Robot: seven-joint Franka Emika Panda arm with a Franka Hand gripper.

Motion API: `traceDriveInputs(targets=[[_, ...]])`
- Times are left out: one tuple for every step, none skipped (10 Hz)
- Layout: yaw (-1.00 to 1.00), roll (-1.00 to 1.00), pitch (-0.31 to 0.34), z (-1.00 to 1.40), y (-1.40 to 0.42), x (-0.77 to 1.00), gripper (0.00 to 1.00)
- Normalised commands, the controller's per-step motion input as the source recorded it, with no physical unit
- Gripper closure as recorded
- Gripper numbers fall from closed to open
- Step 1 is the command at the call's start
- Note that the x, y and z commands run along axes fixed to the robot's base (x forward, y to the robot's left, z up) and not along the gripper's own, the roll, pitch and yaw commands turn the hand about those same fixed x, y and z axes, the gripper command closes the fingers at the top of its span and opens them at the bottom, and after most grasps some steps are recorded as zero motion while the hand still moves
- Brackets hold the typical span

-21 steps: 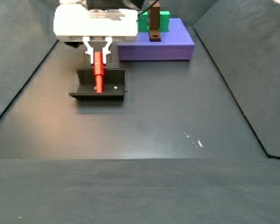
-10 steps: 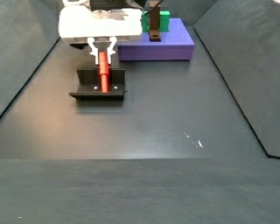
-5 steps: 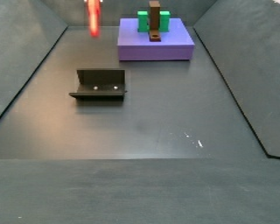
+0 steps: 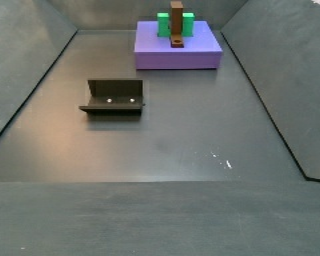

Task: Pick up the red object. Move up. Place the red object on the fixture. Regrasp the red object. Move to above the board. Insert the red object.
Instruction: Move to above the board.

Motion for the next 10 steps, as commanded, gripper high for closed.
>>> traceDriveInputs(targets=[[-0.08, -1.00, -0.026, 0.31, -1.40, -1.05, 1.00], [-0.07, -1.00, -0.025, 0.29, -1.40, -1.07, 1.00], [-0.07, -1.00, -0.022, 0.29, -1.40, -1.08, 1.00], [-0.07, -1.00, -0.020, 0.17, -0.85, -0.67, 1.00], [-0.07, -1.00, -0.012, 0.05, -0.34, -0.30, 1.00], [-0.07, -1.00, -0.006, 0.03, -0.17, -0.16, 1.00], [-0.07, -1.00, -0.012, 0.03, -0.08, -0.13, 1.00], [-0.07, -1.00, -0.022, 0.00, -0.03, -0.10, 1.00], [-0.07, -1.00, -0.027, 0.01, 0.00, -0.09, 1.00], [-0.05, -0.82, -0.033, 0.00, 0.02, -0.06, 1.00]])
